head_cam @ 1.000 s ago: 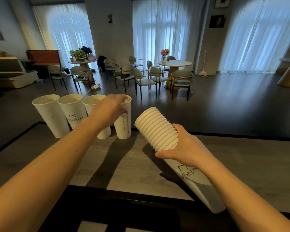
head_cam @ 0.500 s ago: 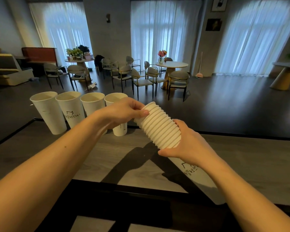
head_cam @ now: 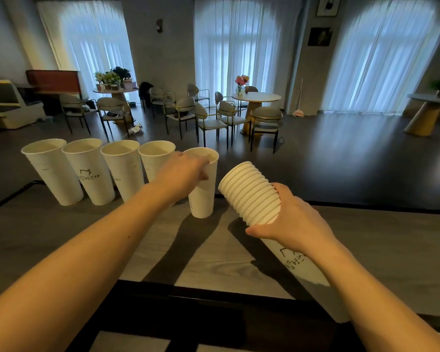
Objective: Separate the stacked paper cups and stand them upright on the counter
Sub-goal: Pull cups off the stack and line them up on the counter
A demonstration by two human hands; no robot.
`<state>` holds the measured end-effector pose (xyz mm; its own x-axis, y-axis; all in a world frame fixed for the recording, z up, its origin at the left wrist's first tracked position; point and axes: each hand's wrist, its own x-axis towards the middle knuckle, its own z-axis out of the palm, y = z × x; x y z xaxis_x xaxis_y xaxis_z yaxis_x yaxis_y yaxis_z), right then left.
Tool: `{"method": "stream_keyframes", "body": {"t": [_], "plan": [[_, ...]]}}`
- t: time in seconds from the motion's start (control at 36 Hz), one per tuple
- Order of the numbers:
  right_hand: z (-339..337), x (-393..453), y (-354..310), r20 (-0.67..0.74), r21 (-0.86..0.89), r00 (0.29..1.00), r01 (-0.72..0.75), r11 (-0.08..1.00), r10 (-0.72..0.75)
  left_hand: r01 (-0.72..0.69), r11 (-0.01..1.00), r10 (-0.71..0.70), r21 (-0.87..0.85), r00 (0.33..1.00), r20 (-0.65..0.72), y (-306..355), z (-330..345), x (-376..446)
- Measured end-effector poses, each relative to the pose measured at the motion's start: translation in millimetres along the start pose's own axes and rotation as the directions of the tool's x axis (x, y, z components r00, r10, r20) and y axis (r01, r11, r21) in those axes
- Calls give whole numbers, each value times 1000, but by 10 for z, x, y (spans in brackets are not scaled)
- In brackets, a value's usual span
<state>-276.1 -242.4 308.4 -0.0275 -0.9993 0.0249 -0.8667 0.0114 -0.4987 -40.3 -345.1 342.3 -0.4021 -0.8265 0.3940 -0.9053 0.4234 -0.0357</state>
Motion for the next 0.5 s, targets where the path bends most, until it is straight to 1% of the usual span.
{"method": "stream_keyframes", "body": {"t": [0.08,0.22,0.28,0.33,0.39,0.42,0.44,0.47,0.5], "plan": [[2,4,4,1,23,1000,10,1000,-10,28,997,-28,73,1000,-7,-34,73,102],[6,10,15,-13,54,1000,14,998,-13,16,992,-15,124,1000,-11,-72,65,191],[6,9,21,-15,67,1000,16,998,-15,12,990,-14,144,1000,10,-104,80,222],[18,10,32,-15,77,1000,15,997,-14,15,990,-22,140,999,48,-130,75,252],[32,12,33,-15,82,1000,15,997,-14,50,996,-54,78,997,55,-146,45,257],[36,14,26,-15,84,1000,16,996,-14,46,999,-46,26,999,9,-139,14,249],[38,13,16,-16,87,1000,16,996,-15,19,999,-22,-30,997,-80,-113,-28,232],[49,11,10,-18,91,1000,20,996,-19,-9,994,-10,-105,983,-182,-55,-82,198],[56,10,-1,-21,97,999,26,995,-24,-26,976,-29,-216,968,-251,32,-153,155]]}}
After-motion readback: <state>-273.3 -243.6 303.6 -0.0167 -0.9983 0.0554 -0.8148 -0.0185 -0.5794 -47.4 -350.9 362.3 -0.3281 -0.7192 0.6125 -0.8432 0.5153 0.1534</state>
